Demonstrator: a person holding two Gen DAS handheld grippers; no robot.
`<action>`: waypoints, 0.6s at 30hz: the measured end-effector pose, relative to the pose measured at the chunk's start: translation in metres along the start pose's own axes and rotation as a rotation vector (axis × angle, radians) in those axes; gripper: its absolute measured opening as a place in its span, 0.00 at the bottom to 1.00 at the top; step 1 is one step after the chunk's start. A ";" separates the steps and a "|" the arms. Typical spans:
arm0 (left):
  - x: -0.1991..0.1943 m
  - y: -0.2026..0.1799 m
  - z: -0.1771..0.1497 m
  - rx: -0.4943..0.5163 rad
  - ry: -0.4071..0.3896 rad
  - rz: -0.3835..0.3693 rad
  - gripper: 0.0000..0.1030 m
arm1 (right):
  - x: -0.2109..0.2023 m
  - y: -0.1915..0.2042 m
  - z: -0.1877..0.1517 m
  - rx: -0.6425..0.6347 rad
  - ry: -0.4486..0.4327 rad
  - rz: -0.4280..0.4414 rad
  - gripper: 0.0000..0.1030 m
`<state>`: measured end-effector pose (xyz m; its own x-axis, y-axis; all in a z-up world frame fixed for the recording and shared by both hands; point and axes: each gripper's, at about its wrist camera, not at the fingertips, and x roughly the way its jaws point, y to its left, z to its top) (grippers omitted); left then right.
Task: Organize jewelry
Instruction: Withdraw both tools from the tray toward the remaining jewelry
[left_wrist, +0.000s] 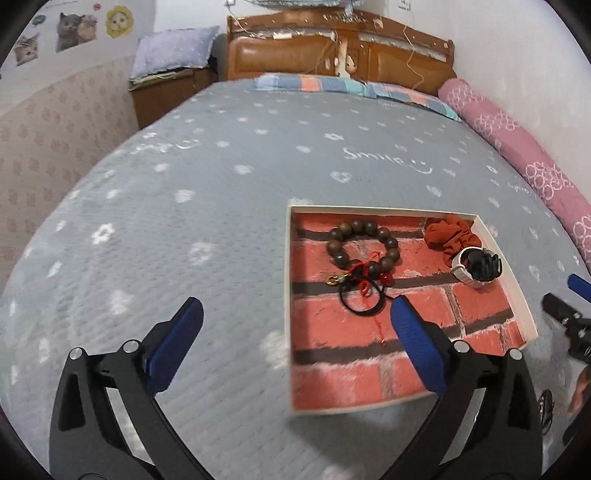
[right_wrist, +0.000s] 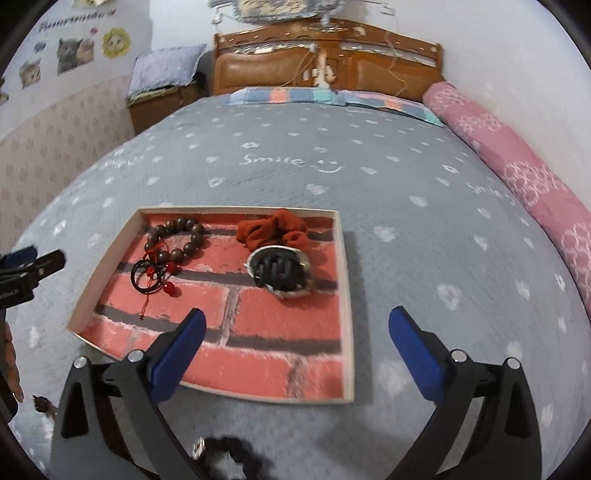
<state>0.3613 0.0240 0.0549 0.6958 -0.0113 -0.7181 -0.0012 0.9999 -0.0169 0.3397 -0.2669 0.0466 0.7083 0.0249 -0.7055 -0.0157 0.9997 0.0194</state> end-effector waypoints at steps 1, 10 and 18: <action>-0.006 0.004 -0.002 0.004 -0.005 0.001 0.95 | -0.009 -0.007 -0.002 0.020 -0.005 -0.009 0.95; -0.071 0.023 -0.030 0.064 -0.080 0.026 0.95 | -0.065 -0.037 -0.013 0.009 -0.064 -0.233 0.96; -0.113 0.029 -0.060 0.066 -0.124 0.015 0.95 | -0.115 -0.039 -0.038 -0.044 -0.144 -0.319 0.96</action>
<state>0.2397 0.0537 0.0936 0.7798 0.0012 -0.6260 0.0322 0.9986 0.0421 0.2323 -0.3081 0.0999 0.7744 -0.2863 -0.5642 0.1940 0.9563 -0.2189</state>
